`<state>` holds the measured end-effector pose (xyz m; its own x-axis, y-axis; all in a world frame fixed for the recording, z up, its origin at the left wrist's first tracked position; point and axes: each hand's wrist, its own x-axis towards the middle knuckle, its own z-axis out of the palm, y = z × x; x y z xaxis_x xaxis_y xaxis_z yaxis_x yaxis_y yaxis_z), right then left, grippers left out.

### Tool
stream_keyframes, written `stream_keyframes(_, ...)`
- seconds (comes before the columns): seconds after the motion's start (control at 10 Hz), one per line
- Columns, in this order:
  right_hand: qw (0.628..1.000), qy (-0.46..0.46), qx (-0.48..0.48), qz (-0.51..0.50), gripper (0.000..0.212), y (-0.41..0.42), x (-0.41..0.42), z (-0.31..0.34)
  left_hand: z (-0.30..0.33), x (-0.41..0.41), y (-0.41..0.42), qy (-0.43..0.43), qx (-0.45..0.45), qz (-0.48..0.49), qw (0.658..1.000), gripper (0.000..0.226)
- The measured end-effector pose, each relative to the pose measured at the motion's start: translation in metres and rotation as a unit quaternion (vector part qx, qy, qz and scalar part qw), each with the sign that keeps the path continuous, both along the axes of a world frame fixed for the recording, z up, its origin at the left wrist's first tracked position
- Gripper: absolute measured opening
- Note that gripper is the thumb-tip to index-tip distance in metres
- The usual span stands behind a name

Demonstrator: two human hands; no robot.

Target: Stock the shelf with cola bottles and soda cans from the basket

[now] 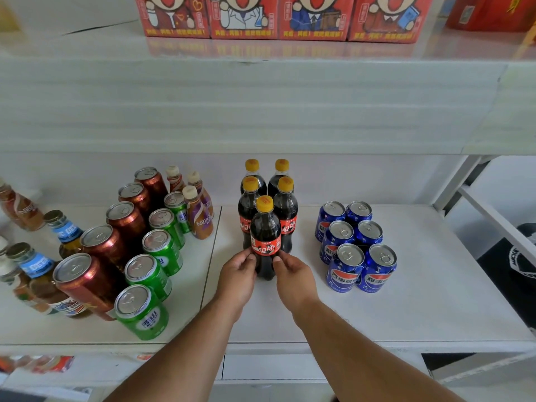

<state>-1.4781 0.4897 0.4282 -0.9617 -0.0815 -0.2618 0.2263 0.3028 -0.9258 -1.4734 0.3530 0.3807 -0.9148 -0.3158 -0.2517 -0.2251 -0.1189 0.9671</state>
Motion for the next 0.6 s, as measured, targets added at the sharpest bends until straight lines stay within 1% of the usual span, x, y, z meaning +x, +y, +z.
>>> stream_keyframes(0.2, 1.0, -0.002, 0.002, -0.003, 0.038, 0.001, 0.0, 0.0, 0.003, 0.001, 0.001, 0.006, -0.003, -0.007, 1.0, 0.04)
stream_keyframes(0.3, 1.0, -0.005, -0.001, -0.003, 0.037, 0.001, 0.001, 0.001, 0.005, 0.003, 0.001, 0.005, -0.012, -0.008, 1.0, 0.038)
stream_keyframes(0.4, 1.0, -0.016, -0.011, -0.001, 0.037, 0.002, 0.0, 0.003, 0.009, 0.005, 0.002, -0.003, -0.029, -0.015, 0.999, 0.037)
stream_keyframes(0.5, 1.0, -0.029, -0.007, -0.001, 0.038, 0.005, 0.003, 0.006, 0.017, 0.012, 0.004, -0.006, -0.068, -0.039, 0.997, 0.038)
stream_keyframes(0.6, 0.999, -0.03, 0.008, -0.013, 0.039, 0.009, 0.004, 0.011, 0.023, 0.014, 0.004, -0.003, -0.088, -0.043, 0.995, 0.043)
